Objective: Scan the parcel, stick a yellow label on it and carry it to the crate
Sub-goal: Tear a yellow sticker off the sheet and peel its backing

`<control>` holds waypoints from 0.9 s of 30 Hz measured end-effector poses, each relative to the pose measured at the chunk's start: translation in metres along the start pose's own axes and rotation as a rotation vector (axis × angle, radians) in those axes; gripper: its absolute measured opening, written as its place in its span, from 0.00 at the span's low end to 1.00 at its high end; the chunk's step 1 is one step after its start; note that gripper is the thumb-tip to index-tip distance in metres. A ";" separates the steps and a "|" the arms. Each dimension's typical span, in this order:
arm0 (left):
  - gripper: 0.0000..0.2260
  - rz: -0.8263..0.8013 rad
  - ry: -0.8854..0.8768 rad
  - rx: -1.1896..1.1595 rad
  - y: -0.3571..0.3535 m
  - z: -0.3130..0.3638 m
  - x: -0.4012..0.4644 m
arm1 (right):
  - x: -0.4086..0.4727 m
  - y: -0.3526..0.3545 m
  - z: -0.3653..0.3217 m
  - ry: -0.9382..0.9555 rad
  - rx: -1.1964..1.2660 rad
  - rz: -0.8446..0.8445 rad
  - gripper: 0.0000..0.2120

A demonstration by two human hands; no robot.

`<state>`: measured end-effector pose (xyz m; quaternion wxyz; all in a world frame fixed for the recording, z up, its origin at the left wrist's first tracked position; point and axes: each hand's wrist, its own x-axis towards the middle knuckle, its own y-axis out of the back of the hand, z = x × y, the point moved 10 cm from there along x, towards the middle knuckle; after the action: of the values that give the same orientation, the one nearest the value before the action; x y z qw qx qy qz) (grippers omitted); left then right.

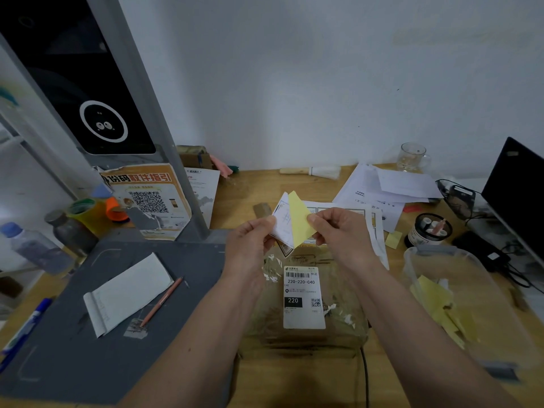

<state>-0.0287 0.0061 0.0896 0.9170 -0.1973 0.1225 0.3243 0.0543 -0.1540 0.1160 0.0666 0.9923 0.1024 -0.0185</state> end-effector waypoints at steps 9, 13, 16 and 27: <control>0.02 0.015 0.011 -0.047 0.003 -0.003 0.003 | 0.000 0.001 0.001 -0.002 0.007 0.023 0.08; 0.03 0.026 0.018 -0.059 0.005 -0.005 0.005 | 0.000 0.003 0.000 -0.002 0.019 0.040 0.10; 0.04 0.028 0.021 -0.069 0.005 -0.005 0.006 | 0.000 0.003 0.000 -0.005 0.021 0.050 0.10; 0.05 0.050 0.036 -0.094 0.006 -0.005 0.005 | -0.002 0.006 0.002 -0.015 0.063 0.069 0.09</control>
<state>-0.0298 0.0110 0.0815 0.8960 -0.2429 0.1284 0.3488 0.0539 -0.1605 0.1151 0.0369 0.9967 0.0668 -0.0271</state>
